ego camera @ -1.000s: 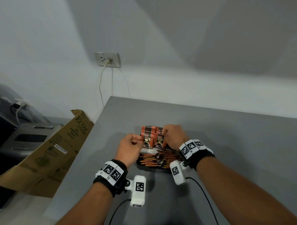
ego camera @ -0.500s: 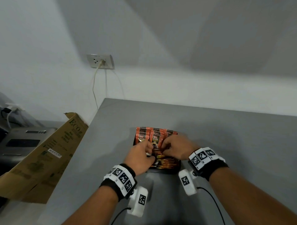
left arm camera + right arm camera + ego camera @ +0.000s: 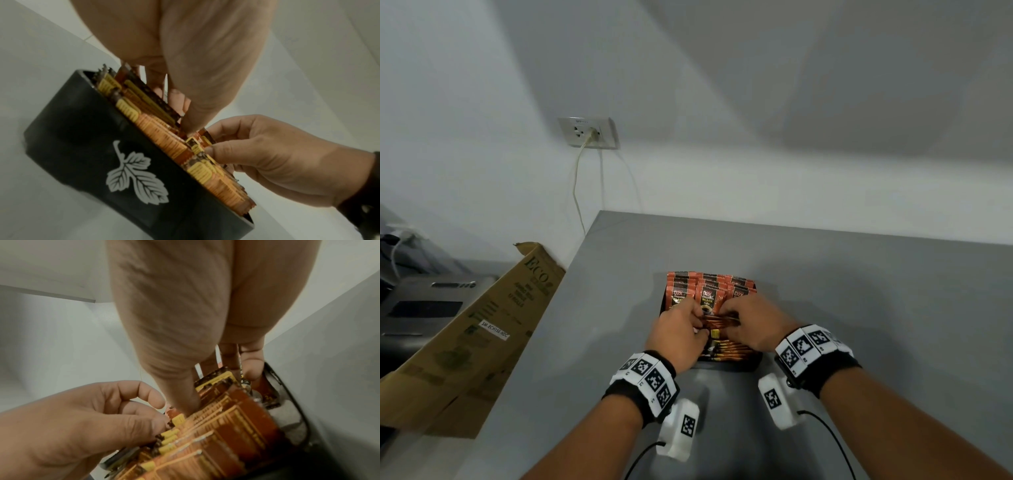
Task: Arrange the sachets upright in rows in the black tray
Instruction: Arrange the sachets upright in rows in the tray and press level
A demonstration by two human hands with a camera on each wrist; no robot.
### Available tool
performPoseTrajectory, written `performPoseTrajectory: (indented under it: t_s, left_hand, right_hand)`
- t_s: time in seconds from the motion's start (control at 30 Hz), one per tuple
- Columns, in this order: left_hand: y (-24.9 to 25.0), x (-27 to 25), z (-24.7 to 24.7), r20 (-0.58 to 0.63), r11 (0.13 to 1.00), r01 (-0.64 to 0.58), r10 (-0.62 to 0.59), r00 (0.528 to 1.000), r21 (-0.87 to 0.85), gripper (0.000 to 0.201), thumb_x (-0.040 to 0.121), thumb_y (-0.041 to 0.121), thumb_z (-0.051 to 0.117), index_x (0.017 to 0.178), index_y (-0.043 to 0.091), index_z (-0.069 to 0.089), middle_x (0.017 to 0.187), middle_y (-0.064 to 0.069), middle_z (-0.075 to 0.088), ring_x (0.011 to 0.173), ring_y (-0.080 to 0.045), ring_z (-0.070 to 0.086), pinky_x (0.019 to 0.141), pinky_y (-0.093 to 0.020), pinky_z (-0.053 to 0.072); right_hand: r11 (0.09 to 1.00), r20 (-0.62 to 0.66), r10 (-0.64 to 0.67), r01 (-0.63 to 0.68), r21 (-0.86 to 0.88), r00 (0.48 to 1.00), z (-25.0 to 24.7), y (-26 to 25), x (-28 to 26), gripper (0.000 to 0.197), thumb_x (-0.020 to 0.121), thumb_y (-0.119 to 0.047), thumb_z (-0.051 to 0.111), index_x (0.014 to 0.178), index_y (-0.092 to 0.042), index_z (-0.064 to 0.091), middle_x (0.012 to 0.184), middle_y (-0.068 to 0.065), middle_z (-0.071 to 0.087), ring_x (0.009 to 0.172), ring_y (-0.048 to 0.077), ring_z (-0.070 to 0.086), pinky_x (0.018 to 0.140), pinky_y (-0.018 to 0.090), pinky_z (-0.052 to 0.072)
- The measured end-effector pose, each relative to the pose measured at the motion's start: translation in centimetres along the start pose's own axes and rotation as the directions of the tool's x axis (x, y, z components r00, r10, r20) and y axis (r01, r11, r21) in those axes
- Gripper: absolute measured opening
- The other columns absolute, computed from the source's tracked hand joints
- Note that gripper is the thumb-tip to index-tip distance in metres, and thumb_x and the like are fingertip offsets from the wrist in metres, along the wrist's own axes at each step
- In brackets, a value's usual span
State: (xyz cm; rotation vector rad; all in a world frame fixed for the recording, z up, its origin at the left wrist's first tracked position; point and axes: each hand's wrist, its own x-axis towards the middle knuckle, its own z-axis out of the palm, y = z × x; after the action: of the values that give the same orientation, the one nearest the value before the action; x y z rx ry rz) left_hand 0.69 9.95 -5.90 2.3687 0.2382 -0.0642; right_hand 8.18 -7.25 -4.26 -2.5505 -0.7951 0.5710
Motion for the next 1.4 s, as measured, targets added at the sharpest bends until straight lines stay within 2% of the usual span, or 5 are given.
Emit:
performPoseTrajectory:
  t_s: [0.33, 0.53, 0.77, 1.07, 1.4]
  left_hand:
    - [-0.1, -0.5, -0.2, -0.001, 0.998, 0.036, -0.036, 0.999, -0.054, 0.031, 0.084, 0.022, 0.072, 0.100, 0.034, 0.048, 0.089, 0.013, 0.064, 0.082, -0.003, 0.062, 0.073, -0.027, 0.056]
    - [1.0, -0.7, -1.5, -0.052, 0.959, 0.034, -0.051, 0.997, -0.281, 0.048, 0.074, 0.039, 0.081, 0.109, 0.031, 0.049, 0.101, 0.010, 0.062, 0.095, -0.006, 0.061, 0.084, -0.029, 0.052]
    - [4.8, 0.6, -2.2, 0.198, 0.338, 0.210, -0.072, 0.978, -0.917, 0.048, 0.075, 0.012, 0.081, 0.117, 0.001, 0.060, 0.117, -0.025, 0.068, 0.102, -0.036, 0.069, 0.086, -0.045, 0.056]
    - [6.1, 0.9, -3.0, 0.278, 0.306, 0.295, -0.098, 0.956, -0.905, 0.024, 0.088, -0.008, 0.059, 0.112, -0.004, 0.062, 0.089, -0.022, 0.070, 0.071, -0.028, 0.073, 0.058, -0.032, 0.058]
    - [5.5, 0.1, -3.0, 0.419, 0.138, 0.412, 0.029, 0.907, -0.901, 0.038, 0.064, 0.001, 0.064, 0.102, 0.006, 0.060, 0.086, -0.014, 0.065, 0.079, -0.026, 0.067, 0.068, -0.035, 0.056]
  right_hand:
    - [0.996, -0.095, -0.053, 0.046, -0.075, 0.994, -0.6, -0.9, -1.2, 0.025, 0.090, -0.025, 0.066, 0.114, -0.028, 0.069, 0.106, -0.007, 0.069, 0.092, 0.012, 0.061, 0.083, 0.030, 0.052]
    - [0.958, -0.242, 0.051, 0.021, 0.285, 0.969, -2.7, -0.5, -3.2, 0.008, 0.091, -0.022, 0.071, 0.098, -0.025, 0.070, 0.090, -0.009, 0.070, 0.081, 0.004, 0.066, 0.074, 0.023, 0.055]
    - [0.481, -0.178, 0.158, 0.082, 0.873, 0.971, -3.2, -3.3, -3.9, 0.015, 0.093, -0.006, 0.068, 0.107, -0.009, 0.068, 0.096, 0.010, 0.077, 0.082, 0.022, 0.073, 0.070, 0.028, 0.057]
    - [0.971, -0.184, -0.163, 0.190, 0.145, 0.969, -5.2, -4.9, -4.3, 0.119, 0.062, -0.034, 0.091, 0.158, -0.032, 0.020, 0.160, -0.010, 0.021, 0.146, 0.008, 0.017, 0.117, 0.029, 0.023]
    - [0.967, -0.168, -0.238, 0.249, 0.047, 0.957, -4.3, -5.2, -3.2, 0.082, 0.068, -0.028, 0.083, 0.140, -0.023, 0.045, 0.123, -0.007, 0.045, 0.116, 0.011, 0.044, 0.101, 0.033, 0.043]
